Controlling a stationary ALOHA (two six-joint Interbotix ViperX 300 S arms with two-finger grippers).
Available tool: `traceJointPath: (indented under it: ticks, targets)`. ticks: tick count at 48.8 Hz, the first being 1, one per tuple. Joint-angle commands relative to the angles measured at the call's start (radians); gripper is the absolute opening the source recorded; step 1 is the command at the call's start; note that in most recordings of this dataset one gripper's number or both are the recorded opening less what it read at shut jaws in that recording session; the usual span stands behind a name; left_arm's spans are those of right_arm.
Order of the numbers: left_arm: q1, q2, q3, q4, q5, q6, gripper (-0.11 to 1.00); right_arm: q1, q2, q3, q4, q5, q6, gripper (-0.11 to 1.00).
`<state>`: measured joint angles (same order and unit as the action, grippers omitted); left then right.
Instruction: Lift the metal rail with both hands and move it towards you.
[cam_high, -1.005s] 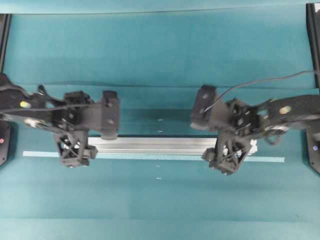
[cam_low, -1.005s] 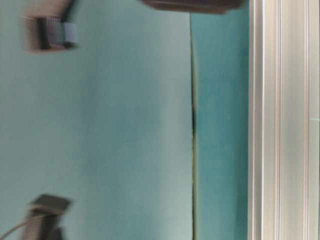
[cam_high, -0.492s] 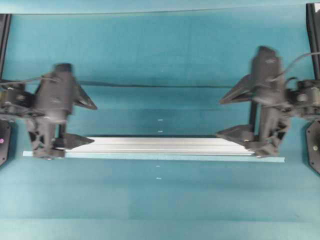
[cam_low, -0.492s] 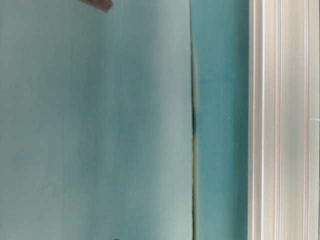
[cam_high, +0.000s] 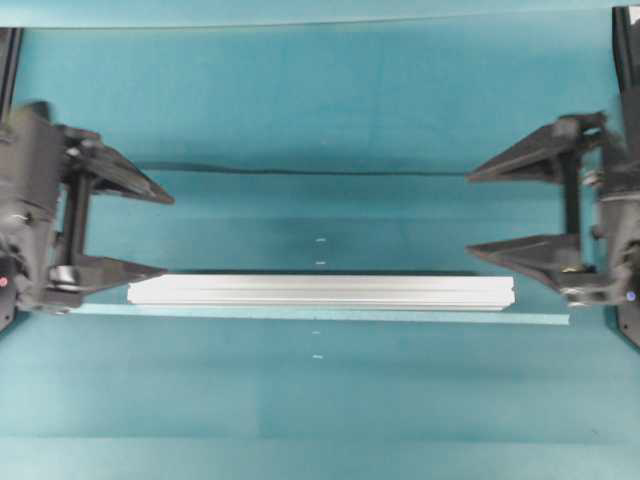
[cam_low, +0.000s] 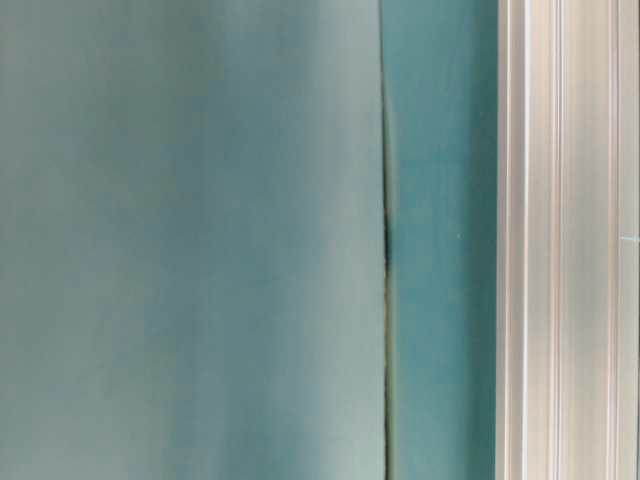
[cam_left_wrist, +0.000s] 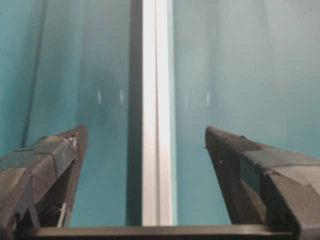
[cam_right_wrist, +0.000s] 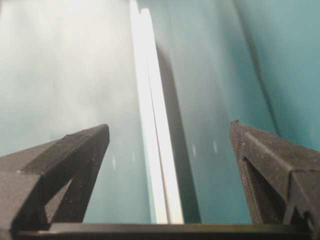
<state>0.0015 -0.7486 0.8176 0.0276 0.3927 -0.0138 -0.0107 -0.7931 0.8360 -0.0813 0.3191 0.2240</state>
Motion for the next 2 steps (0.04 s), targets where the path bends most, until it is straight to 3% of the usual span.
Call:
traceJointPath:
  ticks: [1,2]
  targets:
    - [-0.003,-0.037,-0.003,0.0,-0.061,-0.009,0.92,0.002,-0.018,-0.003,-0.003,-0.037,-0.002,0.98]
    - [-0.003,-0.044,-0.002,0.0,-0.072,-0.011,0.92,0.002,-0.023,-0.003,-0.003,-0.044,-0.002,0.98]
